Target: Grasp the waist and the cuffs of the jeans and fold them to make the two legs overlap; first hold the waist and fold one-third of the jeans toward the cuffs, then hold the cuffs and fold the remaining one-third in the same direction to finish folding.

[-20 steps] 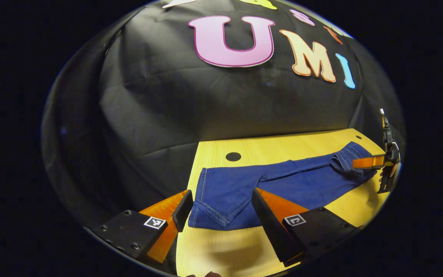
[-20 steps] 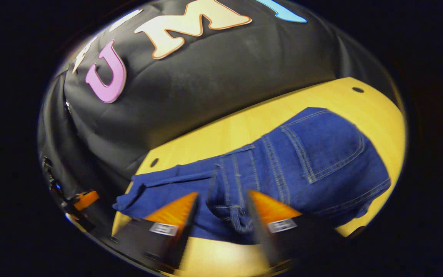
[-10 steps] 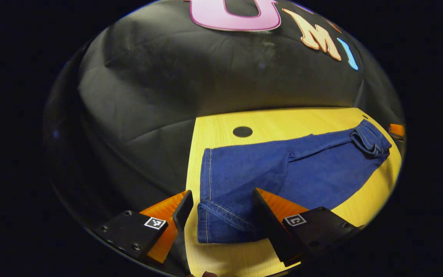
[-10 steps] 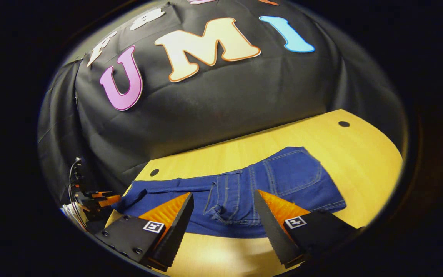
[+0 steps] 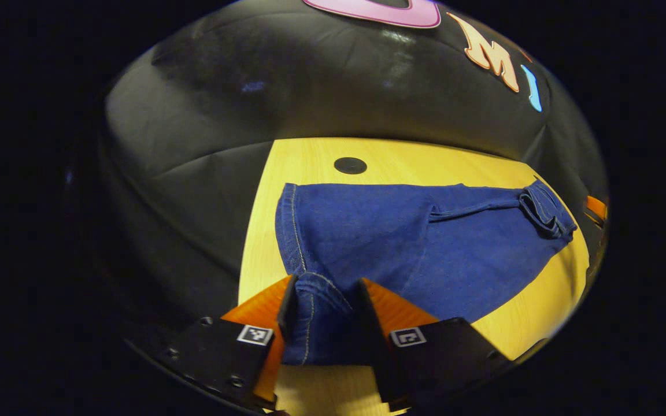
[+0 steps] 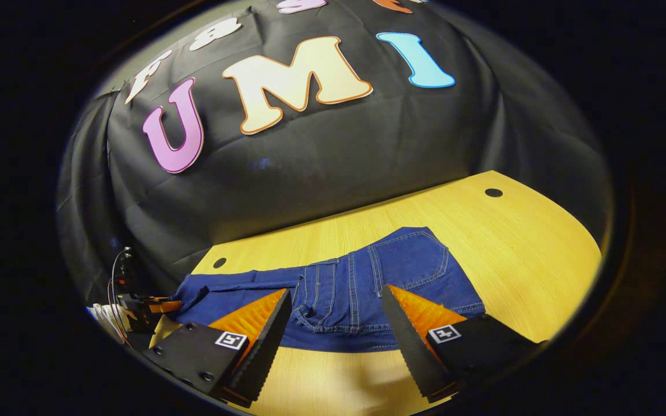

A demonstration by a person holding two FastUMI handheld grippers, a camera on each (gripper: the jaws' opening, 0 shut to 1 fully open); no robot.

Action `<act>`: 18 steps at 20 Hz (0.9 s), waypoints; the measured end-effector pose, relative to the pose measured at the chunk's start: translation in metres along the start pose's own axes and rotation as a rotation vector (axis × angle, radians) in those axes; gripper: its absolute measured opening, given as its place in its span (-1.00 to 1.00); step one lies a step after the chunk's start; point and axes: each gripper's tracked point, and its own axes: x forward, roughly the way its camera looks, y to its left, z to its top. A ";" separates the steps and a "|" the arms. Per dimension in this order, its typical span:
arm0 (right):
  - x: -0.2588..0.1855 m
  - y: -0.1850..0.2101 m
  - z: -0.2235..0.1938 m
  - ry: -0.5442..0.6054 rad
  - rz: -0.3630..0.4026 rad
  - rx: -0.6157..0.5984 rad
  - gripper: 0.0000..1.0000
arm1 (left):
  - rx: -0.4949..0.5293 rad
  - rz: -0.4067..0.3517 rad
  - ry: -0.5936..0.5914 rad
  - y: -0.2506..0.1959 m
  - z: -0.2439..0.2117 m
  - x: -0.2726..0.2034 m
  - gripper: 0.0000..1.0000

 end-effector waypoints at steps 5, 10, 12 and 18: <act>-0.001 0.002 0.009 -0.021 0.032 -0.008 0.95 | 0.027 0.079 0.041 -0.002 0.003 0.003 -0.72; -0.014 -0.003 0.031 -0.060 0.070 -0.034 0.95 | -0.051 0.114 -0.014 -0.027 0.033 -0.018 -0.99; -0.023 -0.009 0.040 -0.067 0.088 -0.046 0.95 | -0.084 0.086 -0.074 -0.045 0.055 -0.039 -0.99; -0.049 -0.042 0.063 -0.075 0.128 -0.045 0.95 | -0.056 0.023 -0.190 -0.139 0.130 -0.082 -1.00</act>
